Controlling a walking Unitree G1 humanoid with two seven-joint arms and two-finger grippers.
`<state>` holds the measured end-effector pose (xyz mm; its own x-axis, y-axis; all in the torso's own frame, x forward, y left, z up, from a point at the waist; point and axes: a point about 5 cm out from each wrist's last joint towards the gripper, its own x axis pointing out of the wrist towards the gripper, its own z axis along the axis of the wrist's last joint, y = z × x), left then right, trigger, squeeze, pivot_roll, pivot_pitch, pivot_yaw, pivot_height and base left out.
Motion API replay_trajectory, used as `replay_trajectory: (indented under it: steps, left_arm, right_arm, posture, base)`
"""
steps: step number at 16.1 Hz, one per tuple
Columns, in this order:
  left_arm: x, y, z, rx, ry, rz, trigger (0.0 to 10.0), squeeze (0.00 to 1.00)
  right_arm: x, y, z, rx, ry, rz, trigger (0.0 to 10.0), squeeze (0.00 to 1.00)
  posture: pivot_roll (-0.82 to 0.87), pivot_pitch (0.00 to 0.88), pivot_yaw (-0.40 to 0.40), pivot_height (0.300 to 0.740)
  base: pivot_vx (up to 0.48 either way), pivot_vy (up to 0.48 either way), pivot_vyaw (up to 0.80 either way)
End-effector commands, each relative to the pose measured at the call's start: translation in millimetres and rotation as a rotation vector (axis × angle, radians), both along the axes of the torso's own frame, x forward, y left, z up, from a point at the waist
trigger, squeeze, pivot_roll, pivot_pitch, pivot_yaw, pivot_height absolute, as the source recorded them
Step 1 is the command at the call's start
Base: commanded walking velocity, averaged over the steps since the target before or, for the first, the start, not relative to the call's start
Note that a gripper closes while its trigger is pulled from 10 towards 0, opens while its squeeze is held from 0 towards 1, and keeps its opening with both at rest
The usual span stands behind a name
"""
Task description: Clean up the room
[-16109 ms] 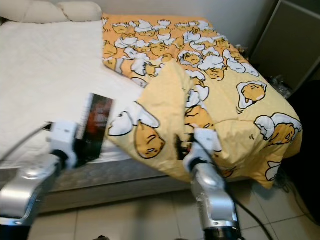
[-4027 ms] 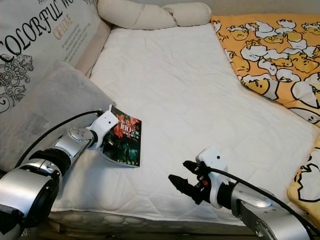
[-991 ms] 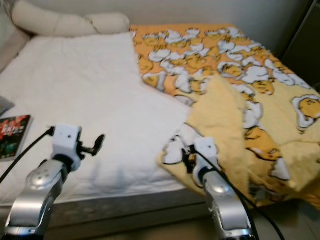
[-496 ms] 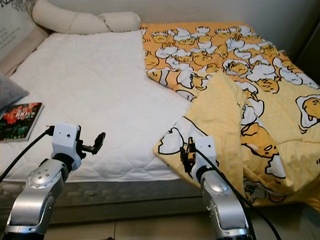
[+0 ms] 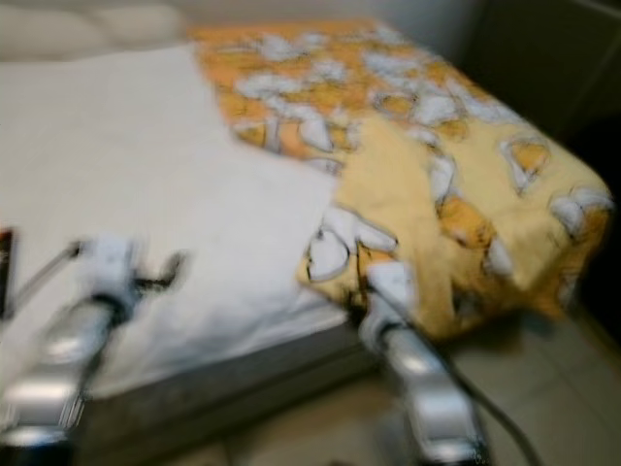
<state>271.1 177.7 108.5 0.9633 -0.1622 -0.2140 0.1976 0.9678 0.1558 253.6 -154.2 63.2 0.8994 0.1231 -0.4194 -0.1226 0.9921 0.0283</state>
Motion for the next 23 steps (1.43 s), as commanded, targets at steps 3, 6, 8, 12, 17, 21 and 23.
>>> replay_trajectory:
  steps: [3, 6, 8, 12, 17, 21, 23]
  left_arm:
    - [-2.7, 2.7, 1, 0.038, -0.011, -0.009, 10.0, 0.0]
    - [-11.6, -5.8, -4, -0.032, -0.007, -0.009, 10.0, 0.0]
    - [-13.1, -7.3, -5, -0.014, -0.013, -0.017, 10.0, 0.0]
    - [-16.2, -5.1, -5, 0.001, -0.026, -0.019, 10.0, 0.0]
    - [-15.4, -1.3, -5, 0.008, -0.018, -0.004, 10.0, 0.0]
    - [-16.5, -1.5, -5, 0.012, -0.007, -0.02, 10.0, 0.0]
    - [-15.7, -1.5, -6, 0.017, 0.0, -0.027, 10.0, 0.0]
  right_arm:
    - [0.0, 7.5, 6, 0.028, -0.025, 0.018, 10.0, 0.0]
    - [-5.7, 1.2, 3, 0.018, -0.027, 0.007, 10.0, 0.0]
    - [-3.3, 1.9, 8, -0.005, -0.068, 0.041, 10.0, 0.0]
    - [-2.5, 4.1, 13, -0.003, -0.116, 0.065, 10.0, 0.0]
    - [-1.5, 7.6, 12, -0.006, -0.107, 0.103, 10.0, 0.0]
    - [-3.0, 7.6, 12, -0.018, -0.111, 0.116, 10.0, 0.0]
    - [-4.7, 9.4, 11, -0.009, -0.109, 0.124, 10.0, 0.0]
  posture:
    - [-0.04, 0.0, -0.008, 0.74]
    - [-0.04, 0.0, 0.006, 0.74]
    - [-0.06, 0.0, 0.013, 0.74]
    - [-0.05, 0.0, -0.005, 0.74]
    - [-0.05, 0.0, 0.004, 0.74]
    - [-0.06, 0.0, 0.014, 0.74]
    - [-0.06, 0.0, 0.01, 0.74]
  base:
    - [0.0, -0.48, -0.62]
    - [0.0, -0.271, 0.0]
    - [0.0, 0.0, 0.0]
    - [0.0, 0.0, 0.0]
    - [0.287, 0.0, -0.32]
    - [0.291, 0.0, 0.0]
    - [0.291, 0.0, 0.0]
